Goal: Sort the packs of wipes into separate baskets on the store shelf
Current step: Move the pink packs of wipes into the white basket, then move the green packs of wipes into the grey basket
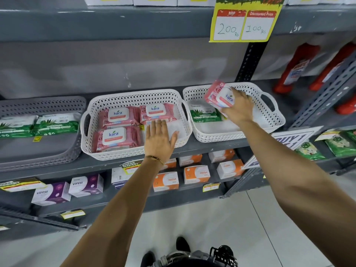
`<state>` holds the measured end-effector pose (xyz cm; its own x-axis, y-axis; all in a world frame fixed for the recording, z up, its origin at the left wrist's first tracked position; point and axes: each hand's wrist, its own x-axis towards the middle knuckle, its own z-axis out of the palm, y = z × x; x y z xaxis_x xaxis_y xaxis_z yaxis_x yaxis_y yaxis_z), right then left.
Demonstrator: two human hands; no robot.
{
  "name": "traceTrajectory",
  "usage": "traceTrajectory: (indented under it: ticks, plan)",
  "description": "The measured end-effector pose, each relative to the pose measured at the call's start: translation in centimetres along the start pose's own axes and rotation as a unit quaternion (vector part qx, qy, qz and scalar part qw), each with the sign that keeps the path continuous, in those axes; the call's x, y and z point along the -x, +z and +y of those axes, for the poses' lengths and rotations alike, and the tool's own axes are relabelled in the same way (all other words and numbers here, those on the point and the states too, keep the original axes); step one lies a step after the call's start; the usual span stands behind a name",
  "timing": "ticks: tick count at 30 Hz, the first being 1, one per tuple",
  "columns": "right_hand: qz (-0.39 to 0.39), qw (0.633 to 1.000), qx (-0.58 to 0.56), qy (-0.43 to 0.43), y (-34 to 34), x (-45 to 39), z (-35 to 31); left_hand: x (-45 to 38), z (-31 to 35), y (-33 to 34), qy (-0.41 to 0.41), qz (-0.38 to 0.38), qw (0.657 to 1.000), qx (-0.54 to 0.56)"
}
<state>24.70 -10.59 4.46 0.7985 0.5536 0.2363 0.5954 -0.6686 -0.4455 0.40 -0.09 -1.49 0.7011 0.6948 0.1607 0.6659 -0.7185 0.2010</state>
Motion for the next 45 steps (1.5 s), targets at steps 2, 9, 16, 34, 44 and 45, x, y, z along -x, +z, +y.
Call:
traceTrajectory:
  ticks: [2, 9, 16, 34, 44, 45]
  plan:
    - [-0.029, 0.997, -0.037, -0.053, -0.3, 0.8, -2.9, 0.9, -2.4, -0.6, -0.016, 0.006, 1.0, -0.001]
    - [-0.151, 0.963, -0.017, -0.222, 1.3, 4.6, -12.5, 3.6, -10.5, -2.6, -0.057, 0.02, 0.998, 0.007]
    - [-0.279, 0.931, 0.057, -0.23, 5.4, 7.1, -15.6, 4.8, -12.7, -3.4, -0.053, 0.017, 0.998, 0.011]
    - [-0.041, 0.994, 0.033, -0.096, 3.4, 5.6, -8.8, 3.1, -8.5, -1.8, -0.029, 0.032, 0.999, 0.004]
    - [-0.196, 0.966, 0.147, -0.087, 5.1, 0.8, -3.6, 1.2, -4.5, -0.1, -0.045, 0.056, 0.997, 0.009]
    - [-0.21, 0.96, 0.158, -0.096, 5.6, 0.4, -3.4, 1.3, -4.5, 0.0, -0.041, 0.064, 0.997, 0.01]
